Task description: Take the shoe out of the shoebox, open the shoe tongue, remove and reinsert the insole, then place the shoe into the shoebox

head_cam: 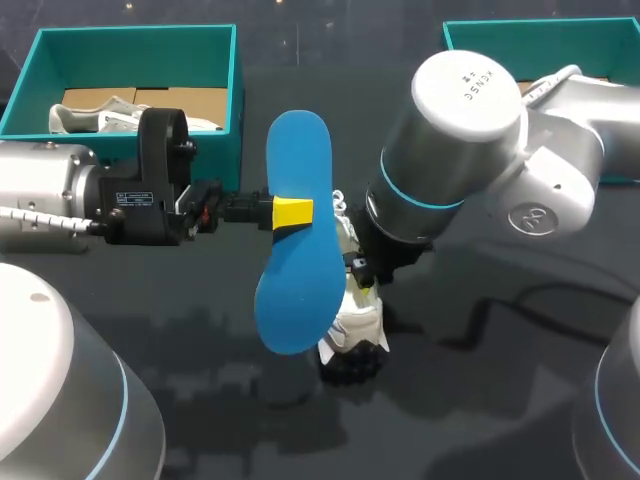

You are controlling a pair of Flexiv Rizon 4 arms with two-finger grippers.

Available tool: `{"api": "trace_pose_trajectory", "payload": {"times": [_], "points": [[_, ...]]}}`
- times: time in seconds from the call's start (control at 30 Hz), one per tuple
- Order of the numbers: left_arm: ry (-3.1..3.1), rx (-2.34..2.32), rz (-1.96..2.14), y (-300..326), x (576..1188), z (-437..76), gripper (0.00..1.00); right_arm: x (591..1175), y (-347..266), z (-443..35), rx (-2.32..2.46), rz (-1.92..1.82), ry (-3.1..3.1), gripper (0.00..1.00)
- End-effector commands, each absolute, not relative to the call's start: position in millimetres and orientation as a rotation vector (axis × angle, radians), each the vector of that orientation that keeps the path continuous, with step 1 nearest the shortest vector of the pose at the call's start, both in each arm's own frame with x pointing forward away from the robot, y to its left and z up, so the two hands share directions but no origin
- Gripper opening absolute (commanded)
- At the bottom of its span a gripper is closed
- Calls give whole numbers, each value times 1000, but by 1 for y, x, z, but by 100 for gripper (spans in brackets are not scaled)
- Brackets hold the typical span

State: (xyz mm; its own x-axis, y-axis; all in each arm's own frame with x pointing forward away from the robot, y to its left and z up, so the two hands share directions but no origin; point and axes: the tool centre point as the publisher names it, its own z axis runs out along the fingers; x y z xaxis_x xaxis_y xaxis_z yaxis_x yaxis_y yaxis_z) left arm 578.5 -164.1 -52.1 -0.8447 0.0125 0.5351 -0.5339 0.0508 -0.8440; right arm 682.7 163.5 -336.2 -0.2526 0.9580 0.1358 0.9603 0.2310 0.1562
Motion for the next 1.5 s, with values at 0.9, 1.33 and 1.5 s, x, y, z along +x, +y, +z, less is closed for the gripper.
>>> {"api": "trace_pose_trajectory", "payload": {"times": [0.9, 1.33, 1.5], "points": [[-1935, 522, 1849, -166, 578, -53, 0, 691, 156, -367, -2060, -231, -2300, 0], [-1935, 522, 1849, -166, 578, -53, 0, 686, 157, -380, -2055, -275, -2271, 0], [-1935, 522, 1849, -166, 578, -53, 0, 684, 156, -378, -2058, -286, -2269, 32]]}}
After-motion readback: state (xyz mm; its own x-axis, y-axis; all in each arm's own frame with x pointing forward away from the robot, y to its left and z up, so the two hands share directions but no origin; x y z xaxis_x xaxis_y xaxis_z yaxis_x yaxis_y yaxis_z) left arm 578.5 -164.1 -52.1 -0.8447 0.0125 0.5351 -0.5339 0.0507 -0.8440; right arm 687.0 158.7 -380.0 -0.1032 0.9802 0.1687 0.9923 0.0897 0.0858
